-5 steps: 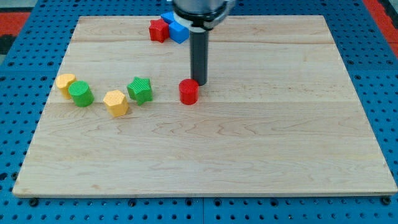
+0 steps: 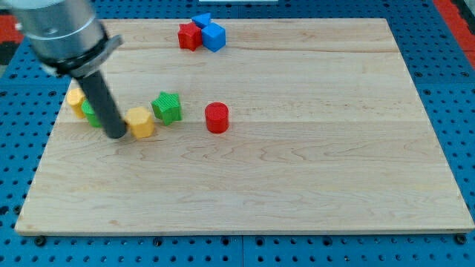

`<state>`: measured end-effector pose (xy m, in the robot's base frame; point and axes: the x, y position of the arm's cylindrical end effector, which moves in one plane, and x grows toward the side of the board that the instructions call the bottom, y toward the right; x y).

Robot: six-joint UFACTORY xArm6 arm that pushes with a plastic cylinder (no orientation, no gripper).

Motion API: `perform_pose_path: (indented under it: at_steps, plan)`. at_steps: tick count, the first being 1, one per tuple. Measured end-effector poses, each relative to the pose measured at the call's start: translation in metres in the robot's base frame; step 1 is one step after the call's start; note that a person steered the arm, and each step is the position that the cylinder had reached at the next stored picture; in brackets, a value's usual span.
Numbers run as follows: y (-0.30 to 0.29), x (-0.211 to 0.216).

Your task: Push the green circle into the yellow hexagon

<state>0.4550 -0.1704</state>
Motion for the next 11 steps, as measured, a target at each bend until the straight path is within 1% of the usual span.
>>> perform_pose_path:
  at_steps: [1, 2, 3, 4, 5, 6, 7, 8, 9, 10, 11]
  plan:
    - [0.054, -0.014]
    - [0.076, -0.024]
    - [0.032, 0.008]
    - [0.0, 0.071]
    - [-0.106, 0.035]
    - [-0.134, 0.004]
    - [-0.079, -0.007]
    - [-0.007, -0.013]
    - [0.036, -0.023]
    - [-0.052, 0.021]
    - [-0.041, -0.023]
